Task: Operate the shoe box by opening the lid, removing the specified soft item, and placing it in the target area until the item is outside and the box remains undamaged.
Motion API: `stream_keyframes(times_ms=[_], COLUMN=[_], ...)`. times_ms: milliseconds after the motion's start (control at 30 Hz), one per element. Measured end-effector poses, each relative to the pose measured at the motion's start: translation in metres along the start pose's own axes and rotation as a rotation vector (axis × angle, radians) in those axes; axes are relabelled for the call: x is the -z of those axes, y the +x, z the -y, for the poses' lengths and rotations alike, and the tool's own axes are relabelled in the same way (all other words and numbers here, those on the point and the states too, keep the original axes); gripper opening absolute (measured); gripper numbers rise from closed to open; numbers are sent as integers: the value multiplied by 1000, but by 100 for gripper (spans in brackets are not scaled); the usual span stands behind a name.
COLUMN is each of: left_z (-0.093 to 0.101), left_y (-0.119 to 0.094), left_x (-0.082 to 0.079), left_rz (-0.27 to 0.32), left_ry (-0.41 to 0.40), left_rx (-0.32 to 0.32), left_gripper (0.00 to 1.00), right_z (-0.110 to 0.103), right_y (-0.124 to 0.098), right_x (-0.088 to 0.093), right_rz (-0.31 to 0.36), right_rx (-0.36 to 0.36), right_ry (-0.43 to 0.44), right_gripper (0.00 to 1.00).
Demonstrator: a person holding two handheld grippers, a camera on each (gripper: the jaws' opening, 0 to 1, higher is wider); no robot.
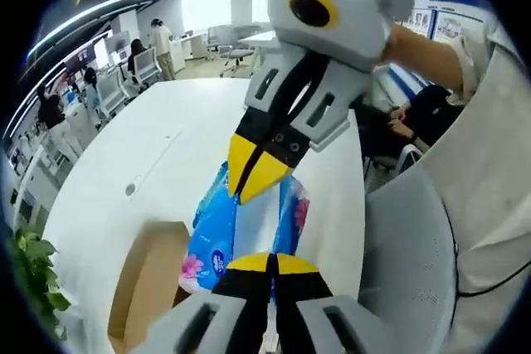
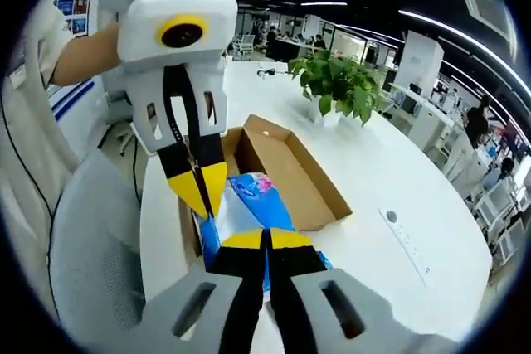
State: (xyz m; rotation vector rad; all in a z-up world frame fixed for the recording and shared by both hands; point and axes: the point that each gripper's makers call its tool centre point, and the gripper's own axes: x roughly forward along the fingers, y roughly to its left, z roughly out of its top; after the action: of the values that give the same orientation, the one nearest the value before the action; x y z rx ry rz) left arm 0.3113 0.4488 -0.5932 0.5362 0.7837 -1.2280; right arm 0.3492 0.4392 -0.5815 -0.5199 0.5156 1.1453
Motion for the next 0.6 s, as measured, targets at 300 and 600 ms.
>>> stream_keyframes(times_ms=[300,600], left_z=[12,18], left_y=[28,52], left_x=[-32,-57], left_rz=[12,9], left_ry=[37,77], left_rx=[56,94], left_gripper=[0,0], right_z=[15,30], right_y=[-30,-50], right_x=[33,51], right_rz=[-29,-28], right_rx=[12,15], right_ry=[43,65], right_gripper=[0,0])
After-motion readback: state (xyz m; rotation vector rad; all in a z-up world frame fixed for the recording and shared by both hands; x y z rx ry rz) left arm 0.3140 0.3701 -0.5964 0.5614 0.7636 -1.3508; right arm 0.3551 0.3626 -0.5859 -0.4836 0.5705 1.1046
